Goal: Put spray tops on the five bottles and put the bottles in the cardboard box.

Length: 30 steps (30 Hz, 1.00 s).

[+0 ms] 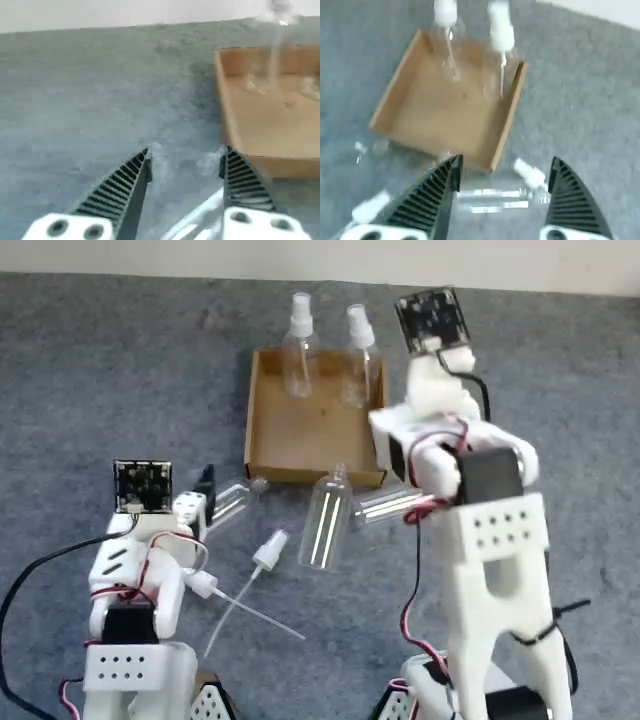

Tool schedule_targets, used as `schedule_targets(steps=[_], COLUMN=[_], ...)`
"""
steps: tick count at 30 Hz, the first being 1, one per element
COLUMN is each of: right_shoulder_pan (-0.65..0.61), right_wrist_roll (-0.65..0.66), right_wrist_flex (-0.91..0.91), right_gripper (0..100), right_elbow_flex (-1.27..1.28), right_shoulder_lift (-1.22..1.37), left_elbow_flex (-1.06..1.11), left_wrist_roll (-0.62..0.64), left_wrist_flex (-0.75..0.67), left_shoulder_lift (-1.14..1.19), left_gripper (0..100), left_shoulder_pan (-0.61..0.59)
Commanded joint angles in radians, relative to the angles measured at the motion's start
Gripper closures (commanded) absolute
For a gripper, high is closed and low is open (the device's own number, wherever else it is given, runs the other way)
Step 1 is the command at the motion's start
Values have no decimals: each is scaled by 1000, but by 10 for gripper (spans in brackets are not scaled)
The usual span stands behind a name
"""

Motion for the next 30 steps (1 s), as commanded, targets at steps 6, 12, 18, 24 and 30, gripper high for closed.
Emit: schedule_targets(steps=[6, 12, 18, 24, 30], right_shoulder_pan=[8, 137, 266, 311, 358], right_wrist_roll=[75, 227, 388, 480, 557], right_wrist_flex=[259, 338, 331, 338, 334], right_gripper=[784, 784, 784, 784, 784], right_elbow_flex=[59, 265, 495, 653, 696], right_shoulder_lift=[-163, -225, -317, -403, -403], left_elbow_flex=[-269, -545, -740, -975, -1089], left_wrist_roll=[-140, -285, -361, -450, -526], left_wrist_flex=[339, 695, 858, 1073, 1189], left_shoulder_lift=[-2, 15, 291, 633, 613], left_gripper=[809, 809, 811, 808, 806], left_shoulder_pan=[-87, -91, -88, -88, -91])
